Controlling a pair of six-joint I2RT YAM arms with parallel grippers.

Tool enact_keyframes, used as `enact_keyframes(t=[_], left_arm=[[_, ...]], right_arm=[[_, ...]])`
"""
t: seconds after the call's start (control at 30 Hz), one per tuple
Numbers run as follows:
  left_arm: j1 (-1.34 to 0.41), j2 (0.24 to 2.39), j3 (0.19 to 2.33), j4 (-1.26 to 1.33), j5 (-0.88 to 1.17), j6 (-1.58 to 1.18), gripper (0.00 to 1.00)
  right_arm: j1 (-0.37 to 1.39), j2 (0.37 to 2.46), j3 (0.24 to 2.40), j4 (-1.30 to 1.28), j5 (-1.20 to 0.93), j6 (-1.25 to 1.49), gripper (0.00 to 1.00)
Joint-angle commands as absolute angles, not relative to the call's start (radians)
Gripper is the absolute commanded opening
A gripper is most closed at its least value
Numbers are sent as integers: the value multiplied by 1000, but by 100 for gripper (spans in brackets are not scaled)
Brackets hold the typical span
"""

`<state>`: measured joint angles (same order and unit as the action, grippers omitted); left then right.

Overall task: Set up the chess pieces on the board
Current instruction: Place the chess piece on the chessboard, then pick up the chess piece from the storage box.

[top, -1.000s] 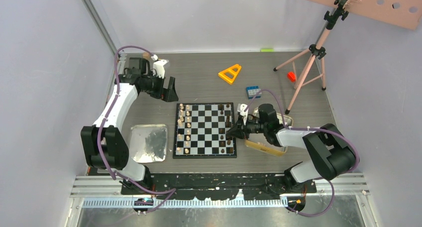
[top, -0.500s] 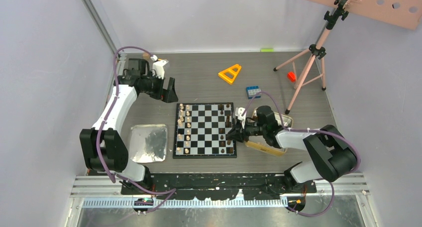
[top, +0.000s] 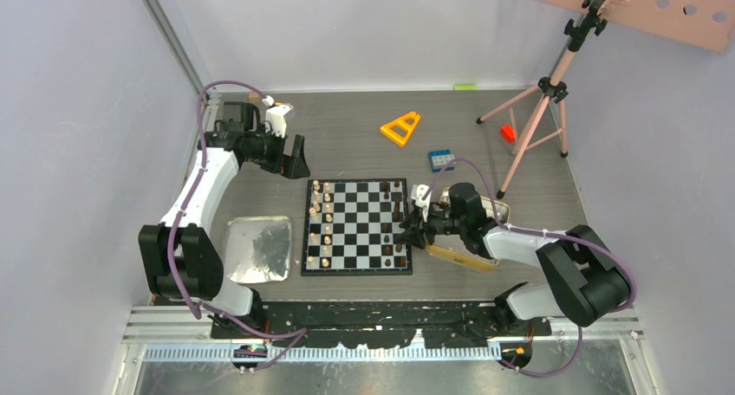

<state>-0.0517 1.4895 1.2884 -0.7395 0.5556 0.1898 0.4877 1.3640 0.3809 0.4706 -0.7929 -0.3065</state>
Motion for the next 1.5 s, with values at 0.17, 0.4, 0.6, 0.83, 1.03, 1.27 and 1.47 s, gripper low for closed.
enact_keyframes(t=[0.17,0.4,0.6,0.83,1.03,1.27,1.47], left_arm=[[-51,1465,1310,-724,557,202,95],[-51,1483,1347,-757,585,204,95],[-51,1499,1367,-794,581,211,95],[-51,1511,1365,-824,618,217,95],[-51,1513,1349,-821,625,224,95],[-51,1513,1354,-831,621,224,95],[-52,1518,1356,-833,619,221,95]], right_arm=[[439,1311,579,244,-840,-279,53],[333,1232,740,-189,-867,-393,53],[181,1185,846,-564,-718,-590,49],[152,1256,950,-891,-427,-773,47],[152,1393,1000,-907,-318,-807,45],[153,1522,1036,-855,-299,-812,45],[158,1587,1059,-830,-288,-826,44]])
